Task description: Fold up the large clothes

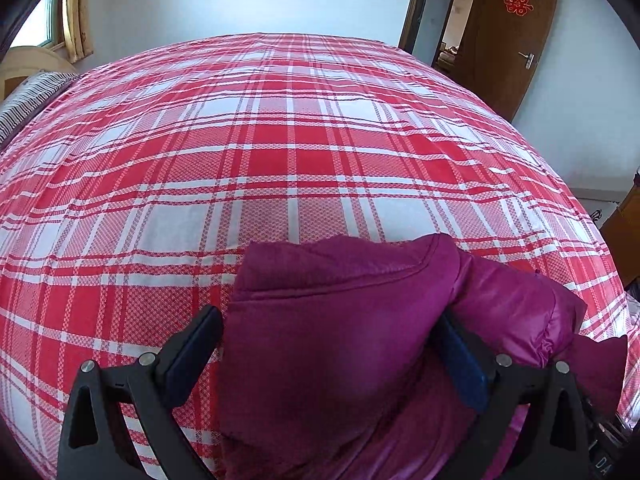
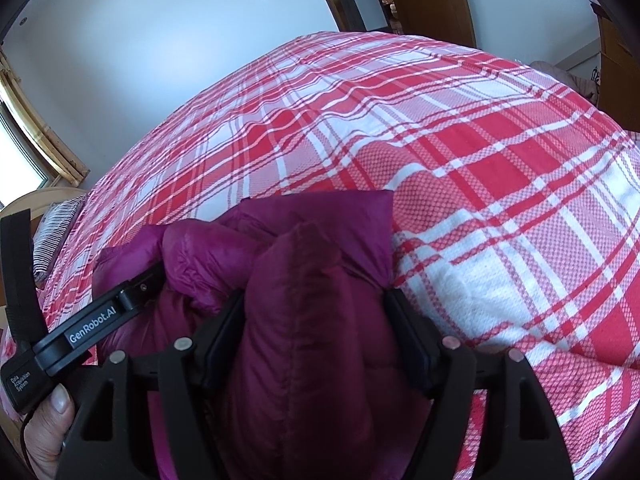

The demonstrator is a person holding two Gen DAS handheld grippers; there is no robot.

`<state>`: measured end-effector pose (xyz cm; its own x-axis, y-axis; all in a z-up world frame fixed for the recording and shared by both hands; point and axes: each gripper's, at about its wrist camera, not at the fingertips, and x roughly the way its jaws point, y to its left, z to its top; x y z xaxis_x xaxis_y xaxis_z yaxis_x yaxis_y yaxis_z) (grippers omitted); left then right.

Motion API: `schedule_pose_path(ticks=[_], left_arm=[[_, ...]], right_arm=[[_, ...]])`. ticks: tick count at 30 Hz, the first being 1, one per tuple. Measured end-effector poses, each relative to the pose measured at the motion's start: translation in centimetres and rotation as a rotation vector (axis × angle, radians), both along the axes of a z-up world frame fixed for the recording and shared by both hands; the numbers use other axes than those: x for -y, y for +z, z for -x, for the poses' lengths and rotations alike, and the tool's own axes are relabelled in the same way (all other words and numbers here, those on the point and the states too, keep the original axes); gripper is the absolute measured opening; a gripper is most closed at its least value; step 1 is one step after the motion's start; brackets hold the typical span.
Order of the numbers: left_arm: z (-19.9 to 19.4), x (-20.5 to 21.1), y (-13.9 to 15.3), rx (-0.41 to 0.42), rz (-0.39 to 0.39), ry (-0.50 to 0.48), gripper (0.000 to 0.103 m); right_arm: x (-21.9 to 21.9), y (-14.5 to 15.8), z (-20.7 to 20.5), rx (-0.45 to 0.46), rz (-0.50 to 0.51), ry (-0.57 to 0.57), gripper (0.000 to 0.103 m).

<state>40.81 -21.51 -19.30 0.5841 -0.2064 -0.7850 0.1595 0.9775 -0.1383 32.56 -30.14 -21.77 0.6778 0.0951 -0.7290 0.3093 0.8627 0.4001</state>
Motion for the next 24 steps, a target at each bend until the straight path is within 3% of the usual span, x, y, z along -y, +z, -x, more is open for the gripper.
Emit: schedule_pose_path(ticks=[24], left_arm=[[-0.17,-0.33,-0.23,-0.017,0.03,-0.008,0.103]], right_arm=[[-0.45,0.0,-0.75,-0.039,0.043,0.025,0.078]])
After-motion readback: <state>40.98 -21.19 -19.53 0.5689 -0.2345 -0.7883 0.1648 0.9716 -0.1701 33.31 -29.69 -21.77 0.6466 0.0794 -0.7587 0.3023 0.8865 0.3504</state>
